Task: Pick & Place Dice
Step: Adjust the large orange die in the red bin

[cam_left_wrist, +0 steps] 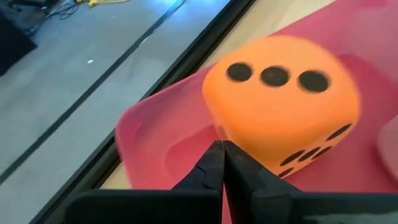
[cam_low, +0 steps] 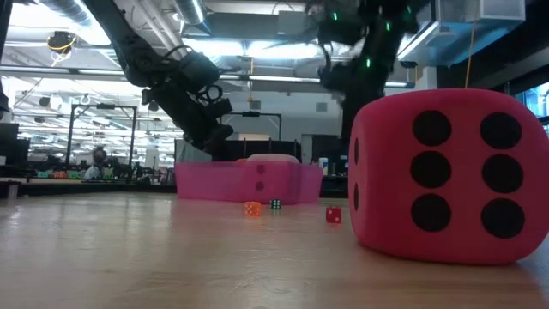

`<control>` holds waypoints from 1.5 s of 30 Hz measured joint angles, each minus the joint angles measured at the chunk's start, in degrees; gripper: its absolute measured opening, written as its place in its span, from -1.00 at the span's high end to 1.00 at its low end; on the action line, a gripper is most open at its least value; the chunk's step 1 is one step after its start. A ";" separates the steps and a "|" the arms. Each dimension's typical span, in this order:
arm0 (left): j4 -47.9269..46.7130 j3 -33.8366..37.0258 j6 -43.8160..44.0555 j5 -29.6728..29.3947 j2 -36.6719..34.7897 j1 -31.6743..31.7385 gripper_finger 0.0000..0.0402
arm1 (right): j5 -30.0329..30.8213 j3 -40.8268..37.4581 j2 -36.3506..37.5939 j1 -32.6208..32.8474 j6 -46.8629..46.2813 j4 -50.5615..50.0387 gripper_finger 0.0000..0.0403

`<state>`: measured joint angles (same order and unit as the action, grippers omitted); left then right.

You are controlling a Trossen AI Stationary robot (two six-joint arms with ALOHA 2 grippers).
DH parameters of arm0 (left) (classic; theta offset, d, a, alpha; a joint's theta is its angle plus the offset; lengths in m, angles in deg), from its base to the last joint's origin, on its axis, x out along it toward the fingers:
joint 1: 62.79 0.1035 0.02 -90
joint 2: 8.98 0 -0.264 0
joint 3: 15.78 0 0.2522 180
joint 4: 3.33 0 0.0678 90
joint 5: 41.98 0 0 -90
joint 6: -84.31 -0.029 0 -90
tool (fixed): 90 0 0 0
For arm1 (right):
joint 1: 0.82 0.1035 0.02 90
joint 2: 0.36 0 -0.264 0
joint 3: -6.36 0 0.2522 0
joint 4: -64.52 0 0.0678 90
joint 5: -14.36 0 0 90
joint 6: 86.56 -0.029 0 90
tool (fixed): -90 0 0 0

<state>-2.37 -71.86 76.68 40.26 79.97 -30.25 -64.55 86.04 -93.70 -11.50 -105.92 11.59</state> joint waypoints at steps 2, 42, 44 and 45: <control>0.91 0.01 0.91 1.63 0.04 -0.05 0.99 | 0.04 -3.92 -0.87 -0.04 -0.19 7.82 1.00; 1.63 -5.45 6.92 -2.86 3.94 1.64 0.99 | -1.50 -5.92 -10.21 -3.28 0.48 21.82 0.98; 0.59 -6.61 7.69 0.13 5.85 1.92 0.99 | -1.52 -5.92 -10.21 -3.25 0.50 21.85 0.99; 0.07 -7.03 7.73 0.36 6.99 1.90 0.99 | -1.51 -5.92 -10.21 -3.38 0.46 21.84 0.99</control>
<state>-2.30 -78.89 84.41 40.62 86.96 -28.36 -66.06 80.13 -103.91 -14.88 -105.46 33.43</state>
